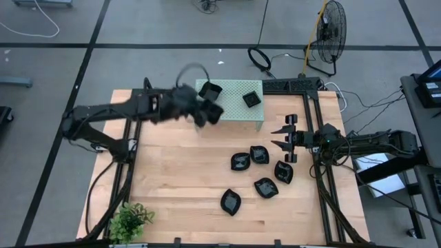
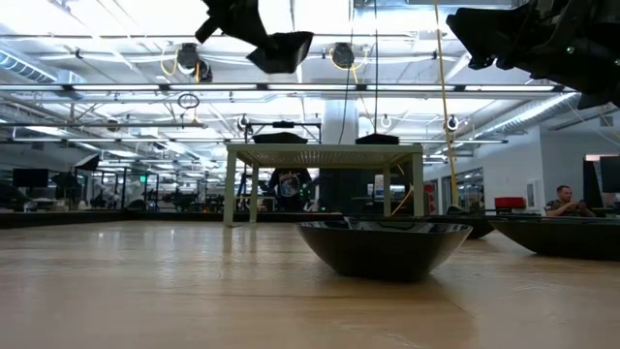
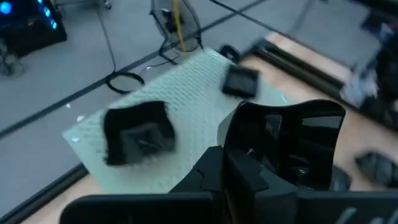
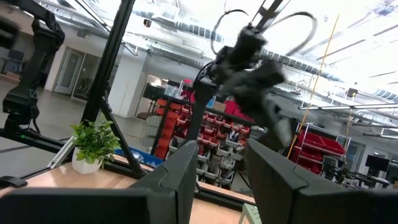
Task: Pick & Place Mini shaped plates
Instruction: Stack the black distorted square plate on top of the other black distorted square plates on the shelf
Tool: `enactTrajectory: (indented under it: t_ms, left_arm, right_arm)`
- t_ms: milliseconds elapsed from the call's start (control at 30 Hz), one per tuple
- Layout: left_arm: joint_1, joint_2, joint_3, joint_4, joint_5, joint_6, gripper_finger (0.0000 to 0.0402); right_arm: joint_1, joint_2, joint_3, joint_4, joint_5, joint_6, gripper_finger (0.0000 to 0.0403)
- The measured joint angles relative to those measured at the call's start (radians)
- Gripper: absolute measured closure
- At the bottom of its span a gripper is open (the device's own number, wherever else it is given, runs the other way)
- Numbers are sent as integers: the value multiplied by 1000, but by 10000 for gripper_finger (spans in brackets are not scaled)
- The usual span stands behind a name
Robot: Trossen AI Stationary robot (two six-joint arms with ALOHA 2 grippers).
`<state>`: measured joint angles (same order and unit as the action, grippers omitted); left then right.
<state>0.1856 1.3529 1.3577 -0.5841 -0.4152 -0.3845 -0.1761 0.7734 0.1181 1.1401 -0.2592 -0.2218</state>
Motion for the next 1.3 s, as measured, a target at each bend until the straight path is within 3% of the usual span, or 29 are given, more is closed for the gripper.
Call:
enactTrajectory:
  t_ms: [233, 433, 633, 867, 1133, 1300]
  left_arm:
    - [288, 15, 9, 3, 150, -40, 393]
    - [410, 82, 9, 34, 193, -43, 391]
    - [432, 174, 9, 85, 281, -12, 397]
    - [432, 219, 9, 114, 285, 14, 381]
    - [429, 219, 9, 107, 288, 44, 395]
    - [425, 219, 9, 106, 287, 45, 362]
  right_arm:
    - [0, 0, 0, 0, 0, -1, 277]
    - [0, 0, 0, 0, 0, -3, 277]
    - [0, 0, 0, 0, 0, -7, 277]
    - [0, 0, 0, 0, 0, -7, 277]
    - [0, 0, 0, 0, 0, -7, 277]
    - [0, 0, 0, 0, 0, -7, 277]
